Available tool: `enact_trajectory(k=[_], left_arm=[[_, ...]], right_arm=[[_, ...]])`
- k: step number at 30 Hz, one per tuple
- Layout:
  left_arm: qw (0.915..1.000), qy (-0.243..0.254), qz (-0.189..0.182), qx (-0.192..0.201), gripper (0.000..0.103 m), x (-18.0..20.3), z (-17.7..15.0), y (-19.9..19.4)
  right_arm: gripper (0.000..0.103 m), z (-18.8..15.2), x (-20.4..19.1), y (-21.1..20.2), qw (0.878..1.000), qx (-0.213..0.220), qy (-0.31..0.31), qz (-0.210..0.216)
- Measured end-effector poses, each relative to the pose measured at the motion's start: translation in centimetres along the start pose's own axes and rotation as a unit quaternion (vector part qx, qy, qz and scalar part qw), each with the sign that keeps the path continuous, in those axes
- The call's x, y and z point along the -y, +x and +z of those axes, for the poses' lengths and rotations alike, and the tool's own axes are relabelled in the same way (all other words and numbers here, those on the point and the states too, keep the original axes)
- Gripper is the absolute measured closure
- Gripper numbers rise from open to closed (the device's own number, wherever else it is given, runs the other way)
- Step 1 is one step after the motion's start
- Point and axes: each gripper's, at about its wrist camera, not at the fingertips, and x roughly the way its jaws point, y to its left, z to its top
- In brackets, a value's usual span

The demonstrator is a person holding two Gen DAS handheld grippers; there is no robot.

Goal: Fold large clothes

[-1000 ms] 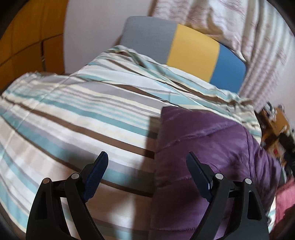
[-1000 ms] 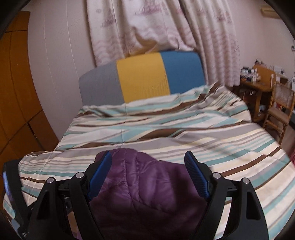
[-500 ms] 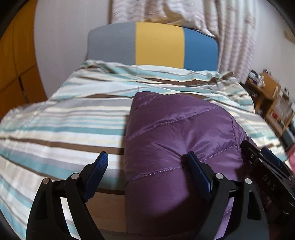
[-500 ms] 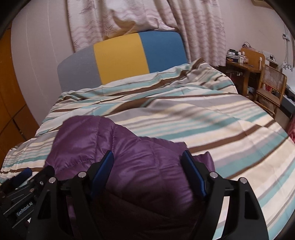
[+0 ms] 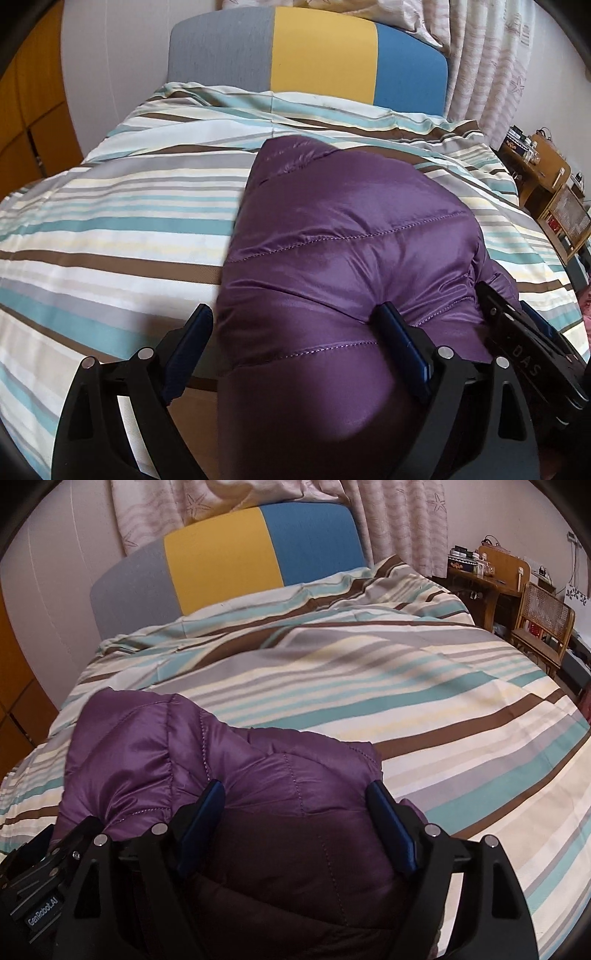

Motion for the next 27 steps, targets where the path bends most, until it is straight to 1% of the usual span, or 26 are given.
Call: enact_trajectory(k=[3, 6, 9, 11, 13, 15, 18, 19, 21, 22, 24, 25, 27], left_arm=[[1.0000, 0.000, 0.002, 0.002, 0.013, 0.1, -0.2, 0.5], [0.9999, -0.010, -0.005, -0.003, 0.013, -0.3, -0.3, 1.0], [1.0000, -0.007, -0.001, -0.002, 0.013, -0.3, -0.3, 0.8], [1.0000, -0.003, 0.002, -0.003, 0.013, -0.1, 0.0, -0.1], [0.9998, 0.012, 0.013, -0.002, 0.013, 0.6, 0.7, -1.3], [0.9992, 0.036, 0.014, 0.014, 0.013, 1.5, 2.0, -2.7], [0.9980, 0.042, 0.034, 0.033, 0.010, 2.6, 4.2, -3.2], [0.9980, 0.038, 0.038, 0.032, 0.010, 2.8, 4.9, -2.9], [0.9978, 0.040, 0.051, 0.018, 0.010, 3.4, 5.9, -1.4], [0.9968, 0.050, 0.063, -0.001, 0.010, 3.9, 6.2, -0.1], [0.9948, 0.063, 0.076, -0.024, 0.010, 4.1, 6.2, 2.0], [0.9943, 0.065, 0.078, -0.029, 0.008, 4.1, 6.1, 2.7], [0.9946, 0.063, 0.076, -0.032, 0.008, 3.9, 5.6, 3.9]], right_arm=[[0.023, -0.1, 0.0, 0.8, 1.000, -0.003, 0.002, -0.002], [0.022, 0.0, 0.5, 2.0, 1.000, -0.020, 0.011, 0.009], [0.022, -0.1, 0.5, 1.9, 1.000, -0.015, 0.008, 0.006], [0.022, -0.2, 0.6, 1.7, 1.000, -0.010, 0.011, 0.011], [0.022, -0.3, 0.9, 1.4, 1.000, -0.005, 0.017, 0.018], [0.022, -0.4, 1.0, 1.1, 0.999, 0.001, 0.023, 0.022], [0.022, -0.7, 1.1, 0.0, 0.999, 0.026, 0.028, 0.013], [0.022, -0.7, 1.1, -0.3, 0.999, 0.034, 0.029, 0.008], [0.022, -0.9, 1.1, -0.8, 0.998, 0.047, 0.031, 0.000], [0.022, -0.9, 1.2, -0.9, 0.998, 0.050, 0.033, 0.000], [0.021, -0.9, 1.4, -0.9, 0.998, 0.048, 0.039, 0.005], [0.021, -0.8, 1.6, -0.7, 0.998, 0.043, 0.045, 0.010], [0.021, -0.7, 1.9, -0.4, 0.998, 0.033, 0.050, 0.016]])
